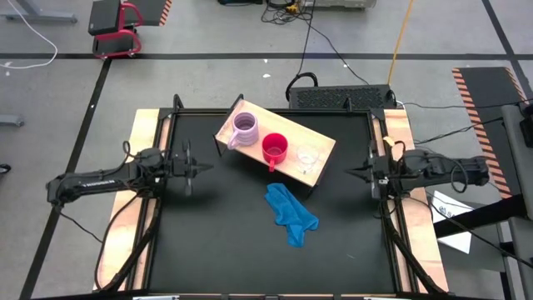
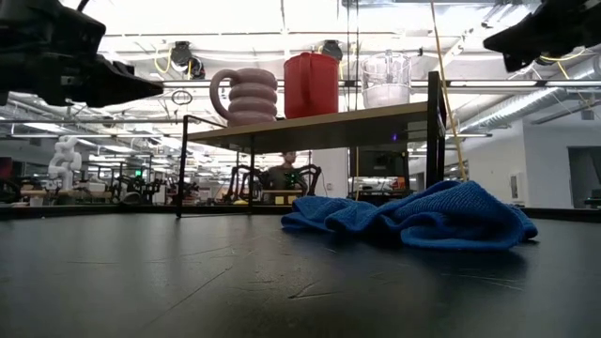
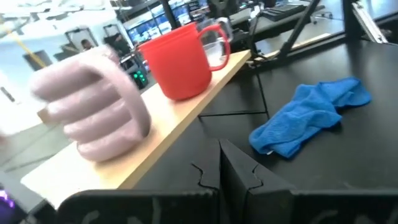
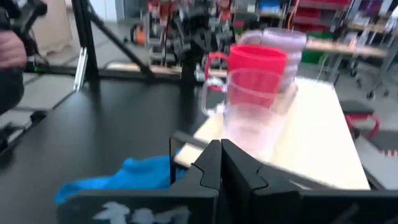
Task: Stack small to large cups/mugs on shelf
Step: Return to Home Position
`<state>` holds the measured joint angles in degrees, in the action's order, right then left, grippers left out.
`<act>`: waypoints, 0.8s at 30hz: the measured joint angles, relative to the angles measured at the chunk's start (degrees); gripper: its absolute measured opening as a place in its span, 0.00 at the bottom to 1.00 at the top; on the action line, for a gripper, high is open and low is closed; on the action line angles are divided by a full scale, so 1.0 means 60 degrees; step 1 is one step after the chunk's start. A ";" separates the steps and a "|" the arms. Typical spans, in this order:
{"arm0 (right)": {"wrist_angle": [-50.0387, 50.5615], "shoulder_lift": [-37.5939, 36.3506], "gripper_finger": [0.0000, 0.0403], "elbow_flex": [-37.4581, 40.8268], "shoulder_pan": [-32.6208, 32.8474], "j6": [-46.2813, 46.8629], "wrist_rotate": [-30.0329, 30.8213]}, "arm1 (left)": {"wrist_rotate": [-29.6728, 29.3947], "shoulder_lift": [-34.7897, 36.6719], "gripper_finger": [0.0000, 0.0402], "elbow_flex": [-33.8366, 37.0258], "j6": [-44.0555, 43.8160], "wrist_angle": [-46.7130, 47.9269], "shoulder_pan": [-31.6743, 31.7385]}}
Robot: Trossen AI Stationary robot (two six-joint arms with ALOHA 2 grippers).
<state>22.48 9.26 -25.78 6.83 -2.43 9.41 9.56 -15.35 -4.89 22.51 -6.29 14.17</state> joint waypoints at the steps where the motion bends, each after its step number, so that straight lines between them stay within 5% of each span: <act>1: -0.0514 -0.0001 0.00 0.0254 -0.0003 -0.0065 0.0004 | 0.0014 0.0000 0.01 0.0000 -0.0155 0.0001 0.0111; 11: -0.2566 -0.0004 0.00 0.2358 -0.1025 -0.0025 0.0146 | 0.1696 0.0000 0.01 0.0000 -0.0940 0.0019 0.1844; 24: -0.2924 -0.0008 0.00 0.2453 -0.2248 -0.0295 -0.2296 | 0.2813 0.0000 0.01 0.0000 -0.1054 0.0030 0.3288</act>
<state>4.93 9.21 -11.06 -6.66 -4.20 -4.36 26.44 -15.35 -4.89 16.19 -6.11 33.90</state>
